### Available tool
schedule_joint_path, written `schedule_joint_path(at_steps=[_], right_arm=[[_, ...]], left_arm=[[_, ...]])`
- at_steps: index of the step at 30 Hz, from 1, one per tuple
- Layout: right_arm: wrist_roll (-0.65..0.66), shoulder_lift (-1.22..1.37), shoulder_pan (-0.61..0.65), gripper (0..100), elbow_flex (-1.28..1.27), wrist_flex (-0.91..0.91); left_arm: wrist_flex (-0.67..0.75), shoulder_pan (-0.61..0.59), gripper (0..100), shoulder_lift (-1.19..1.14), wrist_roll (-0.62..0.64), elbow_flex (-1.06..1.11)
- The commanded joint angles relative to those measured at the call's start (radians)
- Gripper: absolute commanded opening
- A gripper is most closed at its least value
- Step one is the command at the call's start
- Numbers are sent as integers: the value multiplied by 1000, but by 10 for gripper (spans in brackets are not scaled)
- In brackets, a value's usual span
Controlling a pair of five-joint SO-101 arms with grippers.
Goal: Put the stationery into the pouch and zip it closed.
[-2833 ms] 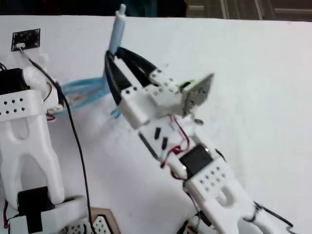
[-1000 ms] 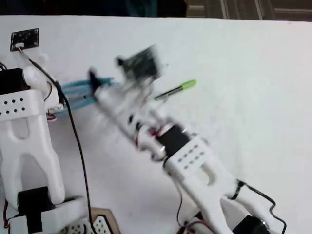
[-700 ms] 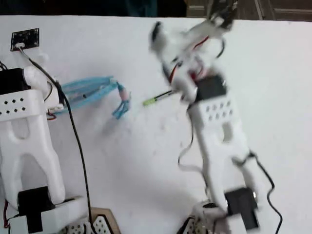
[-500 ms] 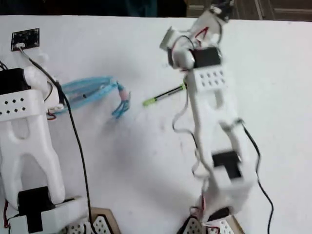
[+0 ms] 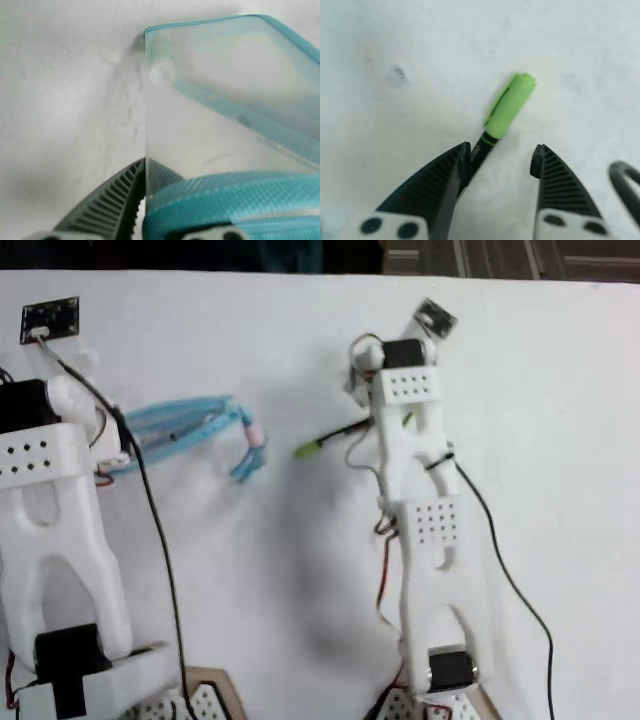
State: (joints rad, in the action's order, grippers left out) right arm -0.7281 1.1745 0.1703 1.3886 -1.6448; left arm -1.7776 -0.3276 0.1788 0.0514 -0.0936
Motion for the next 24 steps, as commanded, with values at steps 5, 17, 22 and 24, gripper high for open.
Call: schedule_joint_path(at_steps=[5, 17, 22, 24], right_arm=[[63, 79, -25, 173, 48, 107], [77, 114, -19, 127, 48, 179], [77, 114, 4, 131, -11, 216], [77, 117, 13, 134, -46, 229]], left_arm=[[15, 7, 22, -19, 9, -6], [15, 5, 22, -19, 9, -6], [15, 5, 22, -19, 9, -6], [14, 5, 22, -19, 9, -6]])
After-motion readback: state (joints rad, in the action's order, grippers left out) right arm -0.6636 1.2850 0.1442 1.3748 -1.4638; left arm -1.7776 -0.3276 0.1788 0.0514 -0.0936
